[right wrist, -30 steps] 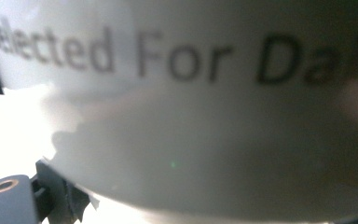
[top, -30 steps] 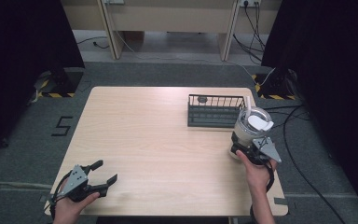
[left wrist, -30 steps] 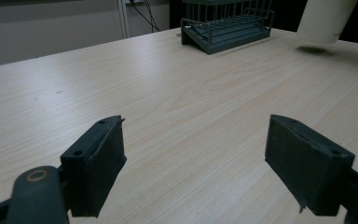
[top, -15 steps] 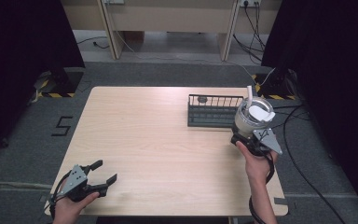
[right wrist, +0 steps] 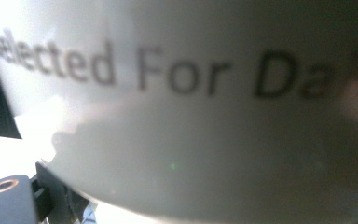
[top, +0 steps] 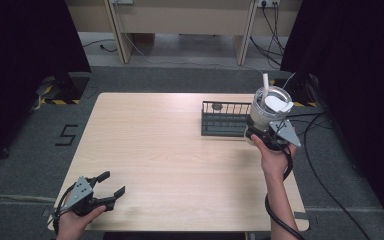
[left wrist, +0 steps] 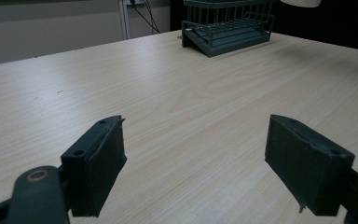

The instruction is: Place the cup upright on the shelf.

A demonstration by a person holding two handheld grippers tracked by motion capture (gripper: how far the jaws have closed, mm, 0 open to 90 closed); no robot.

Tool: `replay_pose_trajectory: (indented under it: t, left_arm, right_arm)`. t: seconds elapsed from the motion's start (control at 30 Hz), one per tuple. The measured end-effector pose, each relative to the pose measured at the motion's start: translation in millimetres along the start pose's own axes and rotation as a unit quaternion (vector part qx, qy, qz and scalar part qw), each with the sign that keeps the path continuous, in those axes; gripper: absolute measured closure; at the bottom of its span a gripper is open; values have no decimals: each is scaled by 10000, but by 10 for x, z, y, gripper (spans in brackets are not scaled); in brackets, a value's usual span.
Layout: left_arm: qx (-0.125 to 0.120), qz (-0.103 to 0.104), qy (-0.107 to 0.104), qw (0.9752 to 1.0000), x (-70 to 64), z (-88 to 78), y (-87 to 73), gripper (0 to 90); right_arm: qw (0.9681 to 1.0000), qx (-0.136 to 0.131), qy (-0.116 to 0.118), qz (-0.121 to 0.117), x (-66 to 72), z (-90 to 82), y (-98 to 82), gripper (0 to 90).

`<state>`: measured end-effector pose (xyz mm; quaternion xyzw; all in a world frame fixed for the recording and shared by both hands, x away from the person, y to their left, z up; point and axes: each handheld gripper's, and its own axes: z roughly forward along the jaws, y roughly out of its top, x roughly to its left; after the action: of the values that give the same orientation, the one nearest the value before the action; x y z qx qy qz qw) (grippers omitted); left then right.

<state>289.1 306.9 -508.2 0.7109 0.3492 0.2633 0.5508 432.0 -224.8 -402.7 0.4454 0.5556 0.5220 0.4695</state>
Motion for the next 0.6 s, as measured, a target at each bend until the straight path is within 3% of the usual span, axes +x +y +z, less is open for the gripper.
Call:
replay_pose_trajectory:
  t: [0.6]
  left_arm:
    - [-16, -21, 11, 10000, 4, 1, -2, 192]
  right_arm:
    - [9999, -130, 0, -48, 39, 306, 264, 96]
